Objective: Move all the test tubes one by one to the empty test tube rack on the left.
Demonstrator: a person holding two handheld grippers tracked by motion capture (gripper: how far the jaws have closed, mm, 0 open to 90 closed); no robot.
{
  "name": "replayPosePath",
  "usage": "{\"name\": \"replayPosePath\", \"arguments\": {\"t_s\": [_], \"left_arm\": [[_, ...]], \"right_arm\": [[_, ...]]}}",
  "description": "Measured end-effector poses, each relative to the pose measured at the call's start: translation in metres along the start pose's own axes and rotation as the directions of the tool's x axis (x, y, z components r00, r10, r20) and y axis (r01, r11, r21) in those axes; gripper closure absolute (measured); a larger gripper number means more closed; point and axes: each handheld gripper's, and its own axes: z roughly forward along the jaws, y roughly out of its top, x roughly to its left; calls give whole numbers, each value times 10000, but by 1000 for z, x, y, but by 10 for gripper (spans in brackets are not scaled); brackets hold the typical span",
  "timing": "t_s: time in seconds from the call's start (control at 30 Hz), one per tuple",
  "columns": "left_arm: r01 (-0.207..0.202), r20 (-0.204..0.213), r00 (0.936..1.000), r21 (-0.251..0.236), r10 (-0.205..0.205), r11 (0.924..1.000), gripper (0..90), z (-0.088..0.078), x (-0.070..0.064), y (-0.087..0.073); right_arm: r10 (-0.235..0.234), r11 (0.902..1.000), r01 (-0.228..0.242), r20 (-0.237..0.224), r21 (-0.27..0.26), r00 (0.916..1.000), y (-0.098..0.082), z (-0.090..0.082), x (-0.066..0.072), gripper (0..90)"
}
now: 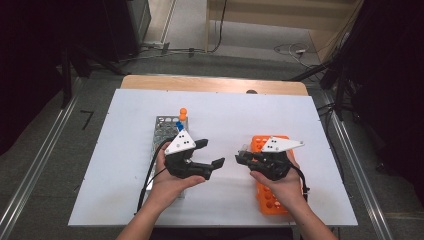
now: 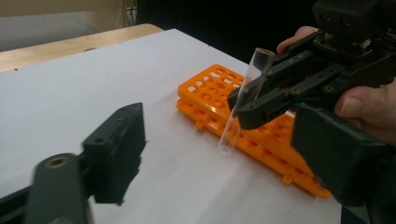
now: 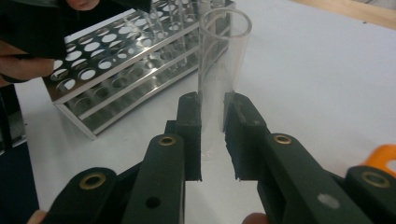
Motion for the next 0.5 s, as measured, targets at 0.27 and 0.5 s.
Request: {"name": "replayPosePath", "arguments": {"t_s": [0.27,0.5], "left_arm": [[-239,676,9974,-130,247,9996,514,7,-9,-1],[-444,1111,9929,149,424,9989,631,15,-17,-2]], "right_arm": [[-247,9996,254,-515,137,9984,2,7,15,739],[-484,9985,502,-826,198,9954,3,10,27,739]]}}
